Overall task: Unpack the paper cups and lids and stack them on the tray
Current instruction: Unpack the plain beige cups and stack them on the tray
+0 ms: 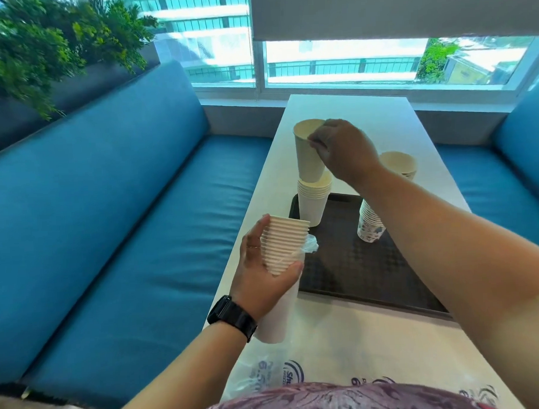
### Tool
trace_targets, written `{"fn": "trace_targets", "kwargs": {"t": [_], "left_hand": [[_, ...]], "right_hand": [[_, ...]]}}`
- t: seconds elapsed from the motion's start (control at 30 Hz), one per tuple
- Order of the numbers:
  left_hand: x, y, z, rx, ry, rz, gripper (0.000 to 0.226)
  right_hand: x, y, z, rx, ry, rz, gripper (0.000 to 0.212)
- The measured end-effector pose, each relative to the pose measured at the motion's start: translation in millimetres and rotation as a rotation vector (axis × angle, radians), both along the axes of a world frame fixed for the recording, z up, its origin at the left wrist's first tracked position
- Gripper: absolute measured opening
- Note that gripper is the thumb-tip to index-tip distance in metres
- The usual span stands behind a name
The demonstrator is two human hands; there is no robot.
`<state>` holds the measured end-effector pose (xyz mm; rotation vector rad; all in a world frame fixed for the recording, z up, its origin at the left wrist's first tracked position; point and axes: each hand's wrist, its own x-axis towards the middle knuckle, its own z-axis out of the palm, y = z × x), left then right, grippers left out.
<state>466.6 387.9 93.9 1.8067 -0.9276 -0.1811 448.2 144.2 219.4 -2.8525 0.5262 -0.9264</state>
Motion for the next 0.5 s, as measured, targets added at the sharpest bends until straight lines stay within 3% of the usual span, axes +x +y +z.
{"fn": "trace_targets", "kwargs": {"t": [0.3,0.5], "left_hand": [[8.2,-5.4,-11.5,-0.031,0.028,0.030,0.091],[7.0,-6.5,-13.4,-0.010,0.034,0.043,0.091]], "right_hand": [[8.2,-9.9,-72.0,0.126,0.194,-0.080,0.021],[7.2,-11.2,-99.9,0.089,0.227,-0.113,0.042]]}}
